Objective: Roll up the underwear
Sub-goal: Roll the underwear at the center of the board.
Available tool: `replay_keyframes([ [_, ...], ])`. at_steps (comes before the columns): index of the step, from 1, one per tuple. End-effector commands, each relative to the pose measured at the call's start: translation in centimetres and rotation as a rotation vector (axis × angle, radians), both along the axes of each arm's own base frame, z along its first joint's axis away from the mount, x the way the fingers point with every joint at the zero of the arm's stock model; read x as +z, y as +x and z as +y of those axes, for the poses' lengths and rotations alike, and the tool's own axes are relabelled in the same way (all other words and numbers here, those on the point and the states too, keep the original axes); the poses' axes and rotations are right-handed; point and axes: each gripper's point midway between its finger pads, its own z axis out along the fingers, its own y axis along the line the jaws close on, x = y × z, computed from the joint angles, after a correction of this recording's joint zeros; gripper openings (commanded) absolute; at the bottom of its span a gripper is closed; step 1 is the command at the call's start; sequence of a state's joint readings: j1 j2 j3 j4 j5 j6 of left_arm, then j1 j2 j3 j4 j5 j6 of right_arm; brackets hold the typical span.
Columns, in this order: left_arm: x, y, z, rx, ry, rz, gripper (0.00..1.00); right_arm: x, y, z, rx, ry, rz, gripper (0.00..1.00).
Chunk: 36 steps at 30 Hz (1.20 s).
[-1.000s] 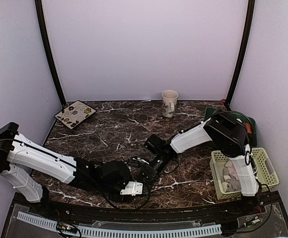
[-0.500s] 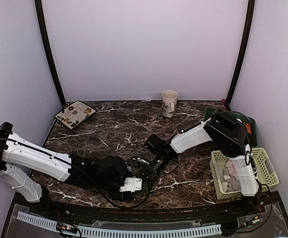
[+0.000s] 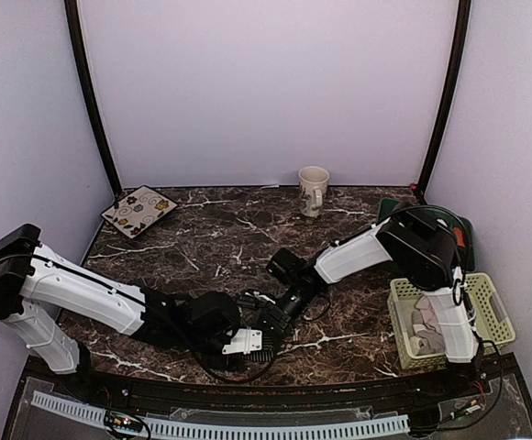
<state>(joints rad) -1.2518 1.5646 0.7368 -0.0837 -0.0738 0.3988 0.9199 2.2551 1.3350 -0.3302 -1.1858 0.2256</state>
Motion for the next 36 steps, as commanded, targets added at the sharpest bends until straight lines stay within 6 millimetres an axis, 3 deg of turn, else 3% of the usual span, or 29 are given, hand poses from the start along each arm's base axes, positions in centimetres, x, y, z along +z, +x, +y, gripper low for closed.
replay_keyframes([
  [1, -1.1, -0.8, 1.0, -0.008, 0.054, 0.063, 0.49, -5.6, 0.2, -2.2, -0.031, -0.192, -0.098, 0.02],
  [9, -2.4, -1.4, 2.2, -0.030, 0.130, 0.221, 0.16, -3.9, 0.9, -1.4, -0.053, -0.141, -0.146, 0.17],
  [17, -3.5, -2.4, 3.4, -0.056, 0.178, 0.314, 0.03, -2.1, 2.6, -1.0, -0.097, -0.118, -0.217, 0.31],
  [19, -3.7, -2.7, 3.4, -0.066, 0.187, 0.342, 0.01, -1.2, 3.5, -1.0, -0.119, -0.112, -0.250, 0.36],
  [22, -4.0, -2.8, 3.7, -0.066, 0.202, 0.374, 0.00, 0.5, 5.5, -1.1, -0.178, -0.097, -0.314, 0.53],
  [24, -4.2, -2.9, 4.0, -0.059, 0.209, 0.395, 0.00, 1.4, 6.5, -1.3, -0.209, -0.087, -0.343, 0.59],
  [31, -3.6, -2.4, 4.1, -0.018, 0.184, 0.520, 0.00, 3.8, 9.1, -3.2, -0.300, -0.109, -0.521, 0.61],
  [33, -3.7, -2.2, 4.3, 0.012, 0.188, 0.573, 0.00, 3.7, 9.1, -4.8, -0.332, -0.127, -0.597, 0.59],
  [36, -4.0, -1.9, 4.5, 0.041, 0.206, 0.656, 0.00, 5.5, 9.4, -6.8, -0.410, -0.091, -0.752, 0.57],
])
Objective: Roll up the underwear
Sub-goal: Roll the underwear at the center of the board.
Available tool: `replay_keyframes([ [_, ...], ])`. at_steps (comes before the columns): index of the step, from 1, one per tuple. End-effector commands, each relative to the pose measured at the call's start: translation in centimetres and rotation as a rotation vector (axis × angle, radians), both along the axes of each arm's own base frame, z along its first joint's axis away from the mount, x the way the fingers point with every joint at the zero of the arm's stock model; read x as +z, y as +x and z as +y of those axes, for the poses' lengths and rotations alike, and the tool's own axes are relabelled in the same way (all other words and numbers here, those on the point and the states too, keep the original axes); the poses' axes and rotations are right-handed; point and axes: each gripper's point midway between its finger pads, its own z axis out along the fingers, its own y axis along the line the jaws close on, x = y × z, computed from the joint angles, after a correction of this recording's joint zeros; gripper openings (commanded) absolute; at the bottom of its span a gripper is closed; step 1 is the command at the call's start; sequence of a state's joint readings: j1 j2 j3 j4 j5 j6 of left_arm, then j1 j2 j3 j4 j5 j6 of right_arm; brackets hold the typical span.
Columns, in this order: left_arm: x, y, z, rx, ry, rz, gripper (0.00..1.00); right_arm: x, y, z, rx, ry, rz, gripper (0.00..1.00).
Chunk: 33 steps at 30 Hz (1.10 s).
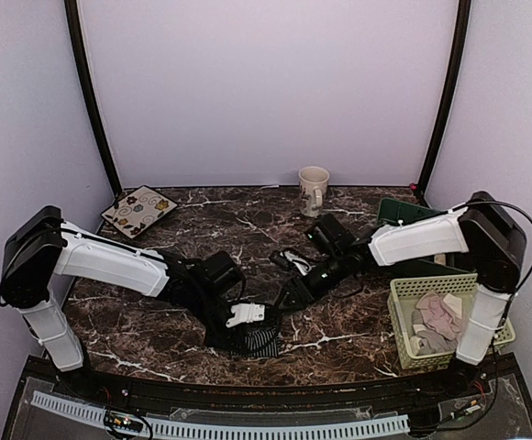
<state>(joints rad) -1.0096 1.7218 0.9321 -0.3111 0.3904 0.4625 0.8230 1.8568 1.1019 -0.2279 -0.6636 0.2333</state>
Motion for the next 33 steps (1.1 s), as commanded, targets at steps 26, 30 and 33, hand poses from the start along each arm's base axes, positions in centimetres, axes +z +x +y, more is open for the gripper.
replay_keyframes([
  [26, -6.6, 0.8, 3.9, 0.207, 0.266, 0.758, 0.00, 2.1, -8.3, 3.4, 0.389, -0.074, -0.996, 0.59],
  [30, -6.8, 1.3, 3.5, 0.207, 0.256, 0.769, 0.01, 0.9, -8.0, 4.1, 0.414, -0.114, -1.019, 0.61],
  [33, -7.2, 1.6, 3.6, 0.217, 0.264, 0.778, 0.02, 0.2, -7.8, 4.5, 0.432, -0.139, -1.016, 0.62],
])
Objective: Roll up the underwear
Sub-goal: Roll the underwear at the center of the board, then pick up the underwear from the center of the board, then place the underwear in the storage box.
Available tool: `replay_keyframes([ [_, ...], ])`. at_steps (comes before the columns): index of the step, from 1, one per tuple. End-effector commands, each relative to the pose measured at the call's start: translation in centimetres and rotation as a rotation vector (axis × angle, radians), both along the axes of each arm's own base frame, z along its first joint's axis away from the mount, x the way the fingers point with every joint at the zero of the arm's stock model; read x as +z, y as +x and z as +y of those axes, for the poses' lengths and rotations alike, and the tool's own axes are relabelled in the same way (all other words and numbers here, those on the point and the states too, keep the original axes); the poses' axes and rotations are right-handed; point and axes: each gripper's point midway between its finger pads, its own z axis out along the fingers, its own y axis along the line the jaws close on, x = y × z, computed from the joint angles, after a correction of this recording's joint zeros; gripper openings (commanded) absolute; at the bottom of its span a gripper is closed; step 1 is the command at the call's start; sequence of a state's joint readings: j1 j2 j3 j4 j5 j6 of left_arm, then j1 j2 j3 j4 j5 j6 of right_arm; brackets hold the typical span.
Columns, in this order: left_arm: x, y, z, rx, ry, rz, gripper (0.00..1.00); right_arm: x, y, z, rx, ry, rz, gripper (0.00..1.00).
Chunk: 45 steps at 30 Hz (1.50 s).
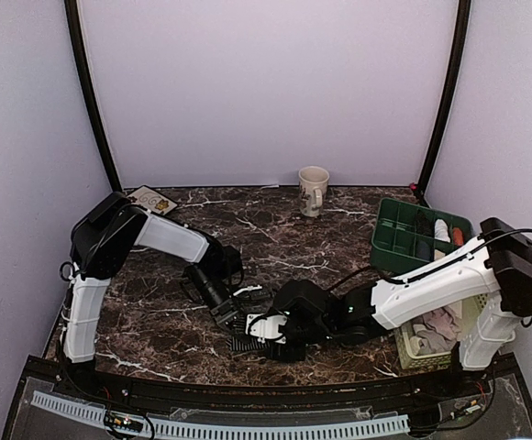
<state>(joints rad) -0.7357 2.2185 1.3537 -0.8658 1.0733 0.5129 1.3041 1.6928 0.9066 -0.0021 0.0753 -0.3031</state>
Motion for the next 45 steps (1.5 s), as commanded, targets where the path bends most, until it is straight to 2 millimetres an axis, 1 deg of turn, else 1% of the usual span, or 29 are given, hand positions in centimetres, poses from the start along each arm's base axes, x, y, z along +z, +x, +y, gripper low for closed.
replay_keyframes([
  [1, -7.4, -0.1, 4.0, -0.081, 0.266, -0.086, 0.02, 0.2, 0.6, 1.4, 0.014, -0.011, -0.058, 0.62],
  [4, -7.8, 0.1, 4.0, -0.080, 0.274, -0.081, 0.03, -0.6, 0.9, 1.6, 0.018, -0.040, -0.067, 0.62],
  [7, -7.8, 0.4, 3.7, -0.077, 0.266, -0.080, 0.03, -2.0, 1.0, 1.7, 0.033, -0.088, -0.071, 0.62],
  [10, -7.8, 0.7, 3.5, -0.072, 0.259, -0.074, 0.04, -3.6, 0.9, 1.8, 0.050, -0.143, -0.062, 0.60],
  [16, -8.1, 1.2, 3.4, -0.060, 0.252, -0.064, 0.04, -6.3, 0.7, 0.7, 0.047, -0.222, -0.040, 0.55],
  [18, -8.2, 1.5, 3.4, -0.058, 0.257, -0.072, 0.06, -7.0, 0.4, 0.3, 0.052, -0.234, -0.026, 0.52],
  [21, -8.4, 2.0, 3.7, -0.056, 0.271, -0.095, 0.14, -8.1, -0.1, -0.3, 0.050, -0.259, 0.009, 0.45],
  [26, -7.4, 2.9, 3.8, -0.027, 0.258, -0.130, 0.30, -9.2, -1.0, -1.3, 0.046, -0.292, 0.069, 0.22],
  [29, -6.2, 4.0, 3.9, 0.003, 0.244, -0.161, 0.40, -9.5, -1.5, -2.0, 0.049, -0.296, 0.092, 0.05],
  [30, -5.8, 4.5, 4.0, 0.015, 0.244, -0.178, 0.44, -9.5, -1.6, -2.2, 0.043, -0.298, 0.100, 0.00],
  [32, -4.9, 5.7, 4.3, 0.038, 0.248, -0.229, 0.48, -9.5, -1.8, -2.5, 0.032, -0.301, 0.116, 0.00],
  [34, -4.2, 7.0, 5.0, 0.067, 0.270, -0.292, 0.54, -9.1, -1.9, -2.6, 0.019, -0.287, 0.130, 0.00],
  [35, -3.3, 8.1, 5.6, 0.105, 0.271, -0.324, 0.56, -8.7, -2.0, -2.7, 0.009, -0.275, 0.136, 0.00],
  [36, -2.7, 9.0, 6.2, 0.135, 0.276, -0.346, 0.62, -8.2, -2.0, -2.6, 0.000, -0.258, 0.139, 0.00],
  [38, -1.3, 10.9, 7.1, 0.202, 0.285, -0.419, 0.67, -7.0, -2.0, -2.5, -0.019, -0.217, 0.145, 0.00],
  [39, -0.5, 11.8, 7.6, 0.233, 0.287, -0.458, 0.69, -6.4, -1.9, -2.4, -0.031, -0.196, 0.147, 0.00],
  [41, 1.5, 14.1, 8.3, 0.306, 0.279, -0.561, 0.84, -5.2, -1.7, -2.3, -0.055, -0.155, 0.157, 0.00],
  [43, 3.7, 16.1, 9.0, 0.382, 0.284, -0.668, 0.86, -4.0, -1.2, -2.0, -0.095, -0.111, 0.175, 0.00],
  [45, 6.3, 18.3, 9.9, 0.465, 0.297, -0.802, 0.87, -2.2, -0.3, -1.8, -0.153, -0.041, 0.209, 0.00],
])
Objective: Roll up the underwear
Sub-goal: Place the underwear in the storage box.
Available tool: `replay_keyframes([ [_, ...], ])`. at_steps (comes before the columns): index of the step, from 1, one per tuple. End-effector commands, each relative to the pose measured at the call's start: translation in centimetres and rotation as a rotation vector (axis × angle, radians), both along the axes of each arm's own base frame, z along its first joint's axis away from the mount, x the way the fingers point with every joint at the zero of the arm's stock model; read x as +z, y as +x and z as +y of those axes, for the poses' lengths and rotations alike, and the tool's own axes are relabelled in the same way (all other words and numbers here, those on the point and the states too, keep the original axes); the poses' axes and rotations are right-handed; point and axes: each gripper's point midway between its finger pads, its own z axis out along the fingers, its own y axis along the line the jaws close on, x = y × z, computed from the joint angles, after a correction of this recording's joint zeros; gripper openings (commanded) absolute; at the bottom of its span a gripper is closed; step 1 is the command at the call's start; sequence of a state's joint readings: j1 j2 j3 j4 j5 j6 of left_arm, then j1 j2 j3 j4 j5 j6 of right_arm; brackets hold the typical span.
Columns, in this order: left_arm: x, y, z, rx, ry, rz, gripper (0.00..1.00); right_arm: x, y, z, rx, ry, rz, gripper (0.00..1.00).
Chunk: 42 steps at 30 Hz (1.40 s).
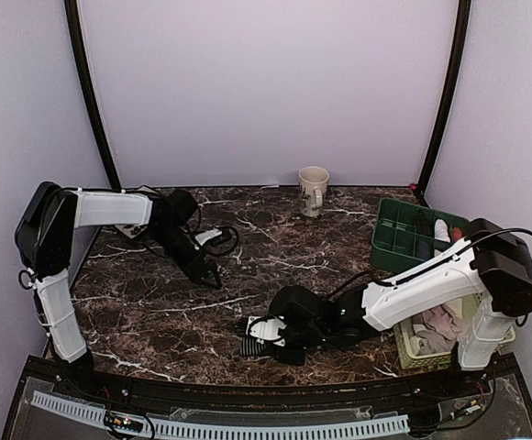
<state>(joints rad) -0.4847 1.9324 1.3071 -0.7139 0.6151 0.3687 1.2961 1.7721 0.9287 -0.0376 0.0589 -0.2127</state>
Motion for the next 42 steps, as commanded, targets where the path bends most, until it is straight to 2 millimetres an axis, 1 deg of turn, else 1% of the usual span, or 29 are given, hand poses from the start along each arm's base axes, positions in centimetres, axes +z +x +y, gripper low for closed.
replay_keyframes([
  [1, 4.9, 6.1, 2.3, 0.179, 0.096, -0.381, 0.89, 1.7, 0.4, -1.3, -0.128, 0.058, 0.133, 0.00],
  [2, 6.5, 7.0, 2.7, 0.216, 0.096, -0.450, 0.97, 2.6, 1.2, -1.3, -0.172, 0.093, 0.153, 0.00],
  [3, 7.9, 7.7, 3.1, 0.256, 0.090, -0.515, 0.99, 3.5, 2.0, -1.4, -0.222, 0.130, 0.180, 0.00],
  [5, 11.1, 8.7, 3.6, 0.317, 0.053, -0.639, 0.99, 5.3, 4.0, -2.0, -0.313, 0.191, 0.216, 0.00],
  [6, 12.5, 9.0, 3.7, 0.341, 0.033, -0.689, 0.99, 5.5, 4.9, -2.3, -0.359, 0.206, 0.236, 0.00],
  [7, 14.5, 9.1, 3.9, 0.365, 0.002, -0.745, 0.99, 7.2, 5.8, -2.7, -0.397, 0.256, 0.246, 0.00],
  [8, 15.8, 9.2, 4.2, 0.392, -0.022, -0.783, 0.99, 8.2, 6.7, -3.1, -0.437, 0.288, 0.256, 0.00],
  [11, 19.3, 9.3, 4.8, 0.469, -0.084, -0.873, 0.99, 11.4, 9.6, -5.1, -0.560, 0.383, 0.265, 0.00],
  [13, 20.8, 9.3, 5.6, 0.529, -0.100, -0.910, 0.99, 13.3, 11.5, -6.8, -0.642, 0.430, 0.263, 0.00],
  [16, 22.6, 9.3, 6.6, 0.601, -0.114, -0.950, 0.99, 15.5, 14.6, -10.5, -0.793, 0.486, 0.250, 0.00],
  [18, 23.0, 9.4, 7.2, 0.638, -0.102, -0.955, 0.99, 16.9, 16.7, -13.7, -0.908, 0.519, 0.241, 0.00],
  [20, 22.8, 9.5, 7.5, 0.652, -0.080, -0.946, 0.99, 18.1, 18.6, -17.4, -1.025, 0.538, 0.218, 0.00],
  [22, 22.4, 9.7, 7.6, 0.660, -0.057, -0.933, 0.99, 19.0, 20.5, -21.5, -1.157, 0.540, 0.185, 0.00],
  [24, 21.6, 10.1, 7.8, 0.674, -0.025, -0.914, 0.99, 19.6, 21.6, -25.8, -1.294, 0.512, 0.150, 0.00],
  [26, 21.3, 10.3, 8.0, 0.682, -0.002, -0.905, 0.99, 20.1, 22.4, -30.0, -1.441, 0.481, 0.106, 0.00],
  [28, 20.9, 10.6, 8.2, 0.695, 0.014, -0.902, 0.99, 20.5, 22.7, -34.1, -1.591, 0.442, 0.053, 0.00],
  [29, 20.7, 10.7, 8.2, 0.697, 0.020, -0.903, 0.99, 20.7, 22.7, -35.8, -1.662, 0.415, 0.020, 0.00],
  [31, 20.5, 10.9, 8.3, 0.696, 0.032, -0.906, 0.99, 21.4, 22.7, -38.4, -1.783, 0.364, -0.044, 0.00],
  [33, 20.2, 11.2, 8.5, 0.701, 0.052, -0.911, 0.99, 21.4, 22.6, -40.5, -1.883, 0.290, -0.108, 0.00],
  [34, 20.0, 11.3, 8.6, 0.699, 0.064, -0.914, 0.99, 21.4, 22.9, -41.1, -1.905, 0.263, -0.129, 0.00],
  [37, 19.5, 11.5, 8.7, 0.688, 0.091, -0.916, 0.99, 20.3, 24.2, -41.8, -1.923, 0.183, -0.148, 0.00],
  [42, 18.8, 11.6, 8.9, 0.674, 0.125, -0.916, 0.99, 19.1, 27.4, -42.6, -1.921, 0.072, -0.178, 0.00],
])
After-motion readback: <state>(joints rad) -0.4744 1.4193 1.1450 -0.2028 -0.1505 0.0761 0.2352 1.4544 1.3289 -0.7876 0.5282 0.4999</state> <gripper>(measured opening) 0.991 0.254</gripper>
